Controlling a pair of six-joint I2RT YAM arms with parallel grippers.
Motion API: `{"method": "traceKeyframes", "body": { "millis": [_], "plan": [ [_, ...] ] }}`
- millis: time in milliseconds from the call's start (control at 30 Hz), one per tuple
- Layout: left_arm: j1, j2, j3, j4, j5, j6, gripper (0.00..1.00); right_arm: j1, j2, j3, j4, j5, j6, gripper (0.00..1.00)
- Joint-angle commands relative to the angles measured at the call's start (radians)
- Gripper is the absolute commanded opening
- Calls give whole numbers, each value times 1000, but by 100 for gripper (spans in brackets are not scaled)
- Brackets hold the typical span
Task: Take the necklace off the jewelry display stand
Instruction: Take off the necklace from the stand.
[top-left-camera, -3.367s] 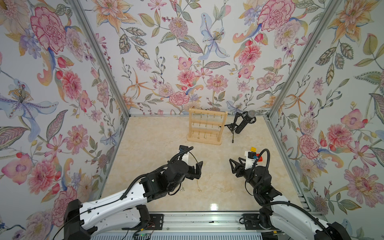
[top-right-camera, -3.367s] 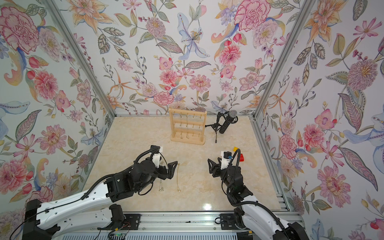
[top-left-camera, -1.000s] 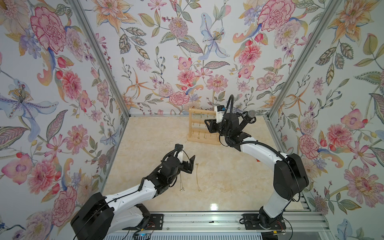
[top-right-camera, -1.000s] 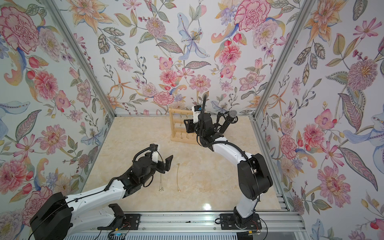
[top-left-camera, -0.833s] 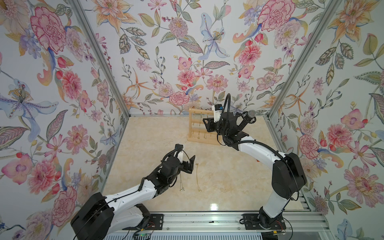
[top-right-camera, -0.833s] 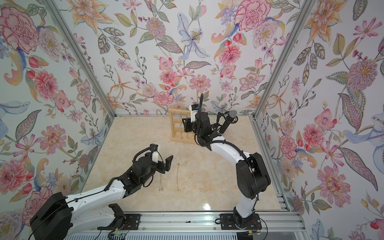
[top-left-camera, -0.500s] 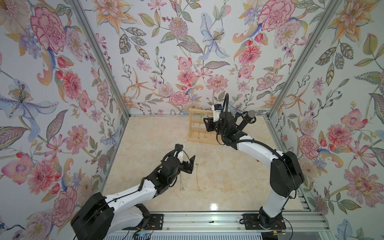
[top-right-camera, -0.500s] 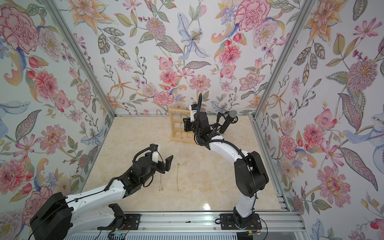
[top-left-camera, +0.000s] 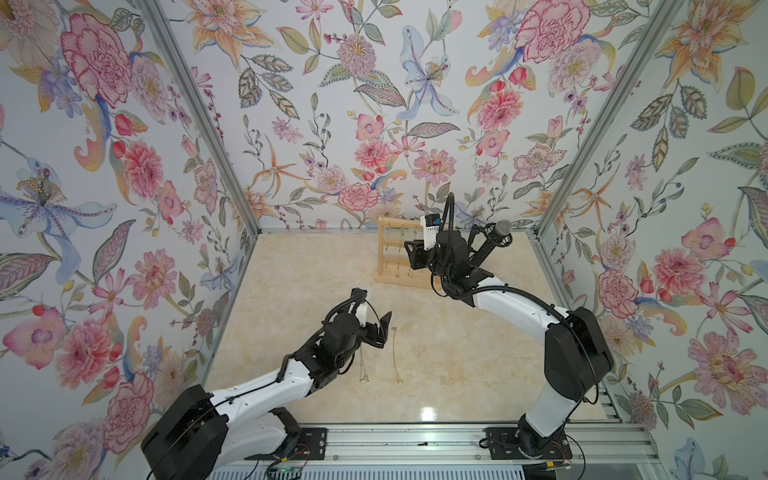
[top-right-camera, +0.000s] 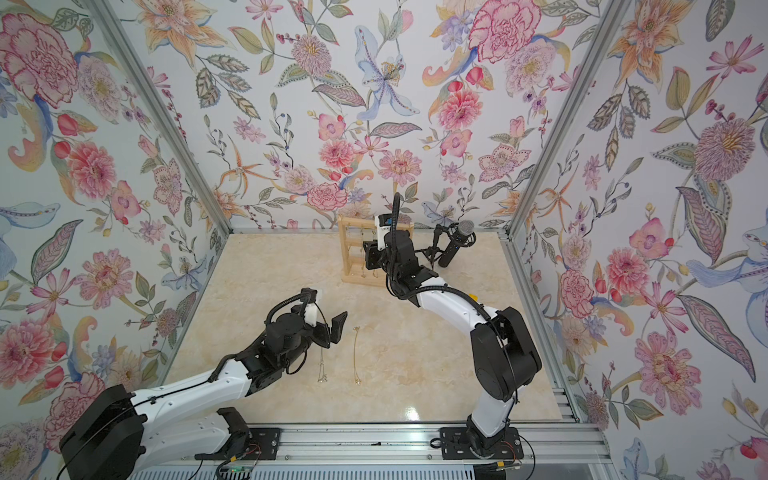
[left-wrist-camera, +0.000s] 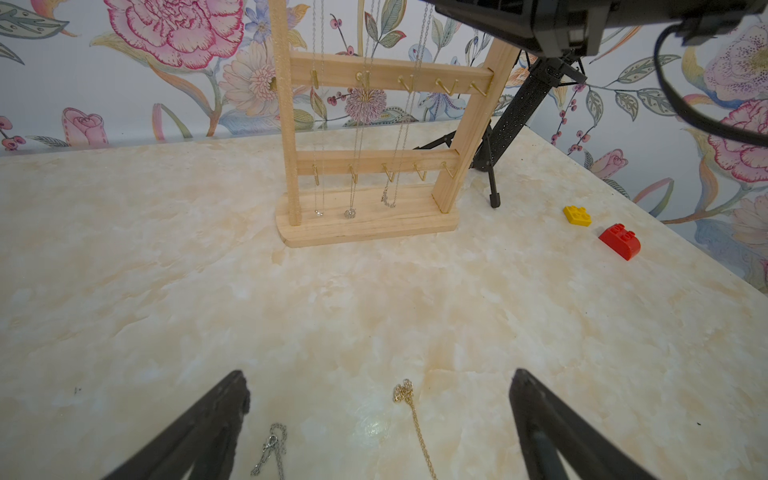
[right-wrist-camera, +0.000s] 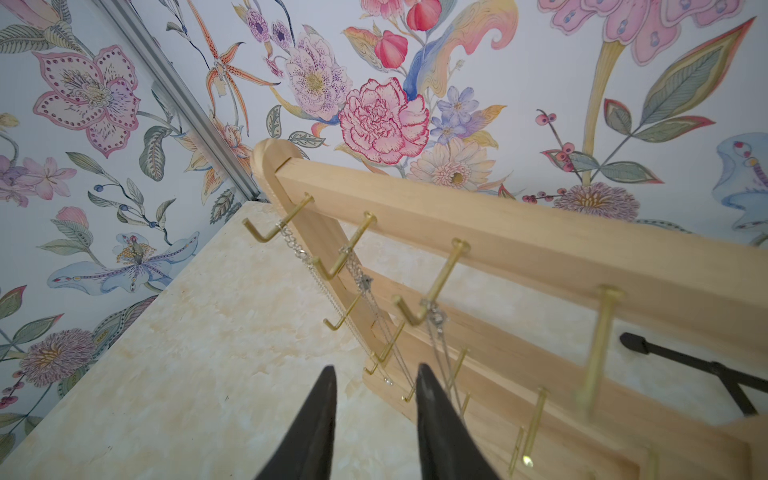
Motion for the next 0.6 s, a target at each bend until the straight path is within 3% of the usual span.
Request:
{"method": "traceKeyframes", "body": {
  "millis": [0, 567],
  "plan": [
    [7, -3, -11, 22, 7, 18, 99, 1, -45, -16, 25, 15, -7, 34],
    [8, -5, -11, 23, 9, 18, 99, -38, 38, 57, -2, 4, -18, 31]
  ]
}}
